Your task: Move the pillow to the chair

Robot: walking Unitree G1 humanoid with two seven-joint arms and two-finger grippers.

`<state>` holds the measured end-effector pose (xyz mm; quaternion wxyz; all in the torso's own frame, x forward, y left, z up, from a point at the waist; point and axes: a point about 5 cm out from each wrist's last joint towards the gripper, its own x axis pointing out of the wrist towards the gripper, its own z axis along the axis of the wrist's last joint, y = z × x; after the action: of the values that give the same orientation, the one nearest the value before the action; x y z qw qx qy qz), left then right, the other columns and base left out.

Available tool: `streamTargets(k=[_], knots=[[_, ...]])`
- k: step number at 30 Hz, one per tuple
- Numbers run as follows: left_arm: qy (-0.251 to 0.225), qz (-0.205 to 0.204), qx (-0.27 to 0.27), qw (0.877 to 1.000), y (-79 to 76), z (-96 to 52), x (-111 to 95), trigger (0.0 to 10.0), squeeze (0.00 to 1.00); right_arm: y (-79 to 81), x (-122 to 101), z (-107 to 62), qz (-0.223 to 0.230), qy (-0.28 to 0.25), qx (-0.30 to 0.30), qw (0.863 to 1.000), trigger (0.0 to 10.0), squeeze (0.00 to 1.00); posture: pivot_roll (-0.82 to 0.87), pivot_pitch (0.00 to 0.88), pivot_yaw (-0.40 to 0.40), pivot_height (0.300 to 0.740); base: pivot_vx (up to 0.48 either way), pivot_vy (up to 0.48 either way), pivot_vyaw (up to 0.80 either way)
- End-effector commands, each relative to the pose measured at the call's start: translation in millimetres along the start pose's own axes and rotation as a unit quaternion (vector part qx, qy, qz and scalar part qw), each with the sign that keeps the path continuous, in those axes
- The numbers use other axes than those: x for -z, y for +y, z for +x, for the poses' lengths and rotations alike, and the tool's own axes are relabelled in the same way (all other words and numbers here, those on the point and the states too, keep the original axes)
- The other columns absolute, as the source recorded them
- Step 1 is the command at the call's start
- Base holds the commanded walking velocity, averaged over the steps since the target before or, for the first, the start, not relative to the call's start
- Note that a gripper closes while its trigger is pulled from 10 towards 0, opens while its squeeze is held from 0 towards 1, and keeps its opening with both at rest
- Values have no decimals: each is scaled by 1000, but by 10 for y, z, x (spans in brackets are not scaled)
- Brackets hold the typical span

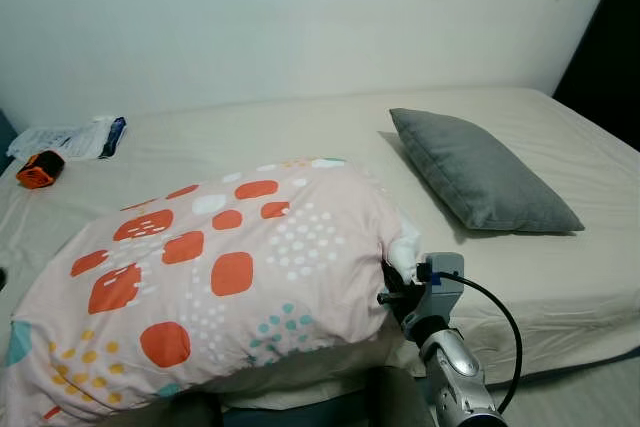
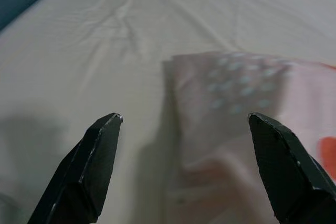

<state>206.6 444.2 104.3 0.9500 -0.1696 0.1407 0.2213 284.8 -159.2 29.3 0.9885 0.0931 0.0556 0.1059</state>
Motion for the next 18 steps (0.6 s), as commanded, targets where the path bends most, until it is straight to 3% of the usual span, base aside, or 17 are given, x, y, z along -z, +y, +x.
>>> streamTargets(k=[1,2,8,15,18], knots=[[21,5,7,1000,62,-45,19,10000,0,20,31,-5,-1,9,-4,1000,0,0,80,0,-39,562,0,0,0],[28,-13,29,999,59,-62,57,10000,1000,12,36,-15,-2,10,-2,1000,0,0,80,0,-38,562,0,0,0],[28,-56,53,997,18,-54,117,10000,1000,6,48,-33,-1,11,-1,1000,0,0,76,0,-35,562,0,0,0],[67,-99,87,989,-144,-9,450,10000,1000,-9,42,-47,-3,9,2,1000,0,0,51,0,-32,562,0,0,0],[97,-85,100,987,-231,4,627,10000,1000,-25,28,-48,-6,7,2,1000,0,0,45,0,-35,562,0,0,0]])
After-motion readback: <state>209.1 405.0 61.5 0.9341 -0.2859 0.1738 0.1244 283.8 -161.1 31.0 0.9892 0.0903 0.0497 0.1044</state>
